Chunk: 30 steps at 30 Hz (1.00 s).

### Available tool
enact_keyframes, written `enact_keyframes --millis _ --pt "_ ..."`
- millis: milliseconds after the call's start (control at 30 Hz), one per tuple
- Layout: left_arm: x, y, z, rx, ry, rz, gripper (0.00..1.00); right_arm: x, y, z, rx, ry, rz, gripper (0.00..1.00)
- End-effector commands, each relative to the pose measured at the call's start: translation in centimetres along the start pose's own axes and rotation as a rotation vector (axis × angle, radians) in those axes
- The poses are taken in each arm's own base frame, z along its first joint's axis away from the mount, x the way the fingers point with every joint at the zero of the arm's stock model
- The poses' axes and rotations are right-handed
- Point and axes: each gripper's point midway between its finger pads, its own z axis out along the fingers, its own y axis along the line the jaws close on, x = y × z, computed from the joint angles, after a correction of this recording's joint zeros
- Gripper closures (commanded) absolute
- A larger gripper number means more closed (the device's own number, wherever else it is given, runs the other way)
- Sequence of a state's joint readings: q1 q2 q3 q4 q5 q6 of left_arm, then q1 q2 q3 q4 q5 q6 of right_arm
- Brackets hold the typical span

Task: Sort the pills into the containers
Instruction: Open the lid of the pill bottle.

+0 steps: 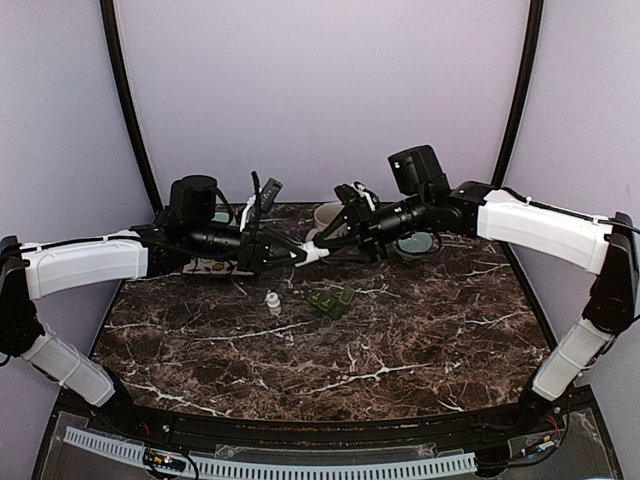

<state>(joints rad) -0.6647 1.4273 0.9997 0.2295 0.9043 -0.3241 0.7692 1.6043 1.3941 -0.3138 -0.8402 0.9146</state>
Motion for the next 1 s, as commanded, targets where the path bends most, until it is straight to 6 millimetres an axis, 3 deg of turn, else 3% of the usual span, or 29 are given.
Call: enact_keyframes --millis 0,300,533,700,733,967 --pt "-1.7 -0.8 -0.1 0.025 -0.027 0.052 0.87 -0.5 0.5 0.2 -0.034 0.005 -0.025 0.6" --pt "-1.7 -0.5 0.2 0.032 -0.019 0.05 0.87 -0.8 1.1 0.0 -0.043 -0.001 -0.047 0.72" --pt "-1.7 -0.8 0.5 0.072 -0.013 0.03 0.87 -0.4 0.9 -0.2 -0.023 0.01 -0.131 0.87" --pt "-2.4 -1.8 0.6 0.159 -0.02 -0.028 0.87 0.5 0.2 -0.2 -0.02 0.025 -0.261 0.89" --pt "-2.5 -2.2 0.6 0.182 -0.021 -0.042 0.87 0.7 1.4 -1.0 -0.039 0.006 -0.328 0.89" --pt "-3.4 -4.4 0.2 0.321 -0.011 -0.116 0.87 1.4 2.6 -2.3 -0.054 -0.031 -0.561 0.88"
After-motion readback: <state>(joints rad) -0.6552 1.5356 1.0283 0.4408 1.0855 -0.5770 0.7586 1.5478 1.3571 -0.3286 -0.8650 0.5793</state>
